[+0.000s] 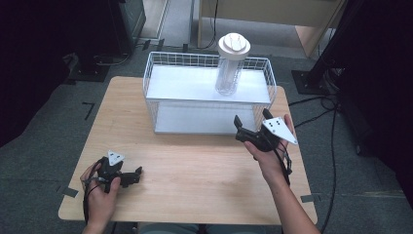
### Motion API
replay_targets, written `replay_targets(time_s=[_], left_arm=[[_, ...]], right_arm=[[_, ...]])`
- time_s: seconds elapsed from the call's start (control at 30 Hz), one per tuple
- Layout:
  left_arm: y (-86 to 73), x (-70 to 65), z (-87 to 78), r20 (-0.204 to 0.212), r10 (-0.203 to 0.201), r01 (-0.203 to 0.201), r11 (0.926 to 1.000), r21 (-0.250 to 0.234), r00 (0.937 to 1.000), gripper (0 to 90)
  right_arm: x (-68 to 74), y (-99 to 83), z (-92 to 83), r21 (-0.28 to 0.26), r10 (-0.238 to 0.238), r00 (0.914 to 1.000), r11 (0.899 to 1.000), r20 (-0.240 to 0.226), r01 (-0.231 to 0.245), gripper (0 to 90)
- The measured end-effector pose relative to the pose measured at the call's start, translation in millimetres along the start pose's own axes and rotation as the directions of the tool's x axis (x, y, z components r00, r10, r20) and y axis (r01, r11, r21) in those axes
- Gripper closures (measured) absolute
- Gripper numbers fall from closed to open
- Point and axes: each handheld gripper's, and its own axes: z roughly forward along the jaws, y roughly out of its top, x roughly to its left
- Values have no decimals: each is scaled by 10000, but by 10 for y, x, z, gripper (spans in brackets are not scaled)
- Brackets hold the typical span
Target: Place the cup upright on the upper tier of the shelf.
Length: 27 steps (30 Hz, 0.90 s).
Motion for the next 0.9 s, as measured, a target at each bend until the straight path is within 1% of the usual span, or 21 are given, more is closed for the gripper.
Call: replay_targets(time_s=[0.03,0.2,0.3,0.33,0.5,0.67,0.7,0.73,0.9], left_arm=[[-1,-2,0,8,-26,26,10000,-3,10000,0],[0,-1,-1,14,-15,15,10000,12,10000,0],[0,0,-1,15,-5,5,10000,21,10000,0],[0,-1,-1,15,-7,7,10000,18,10000,0],[0,-1,-1,17,-8,8,10000,21,10000,0],[0,0,-2,16,-6,6,10000,22,10000,0],[0,0,-2,16,-6,6,10000,22,10000,0],[0,-1,-2,17,-7,7,10000,23,10000,0],[0,-1,-1,18,-10,10,10000,20,10000,0]], right_arm=[[-6,-20,-24,77,50,10000,10000,30,-50,0],[-82,-151,-141,235,-115,9998,9997,164,111,0],[-112,-193,-186,307,-70,9997,9995,216,63,0],[-147,-235,-233,380,-44,9997,9993,255,34,0],[-212,-302,-303,472,-95,9992,9989,380,77,0],[-309,-417,-422,680,0,9981,9977,620,-42,0],[-309,-417,-422,680,0,9981,9977,620,-42,0],[-345,-453,-461,760,-39,9978,9971,664,-12,0],[-420,-539,-569,969,-113,9967,9953,801,35,0]])
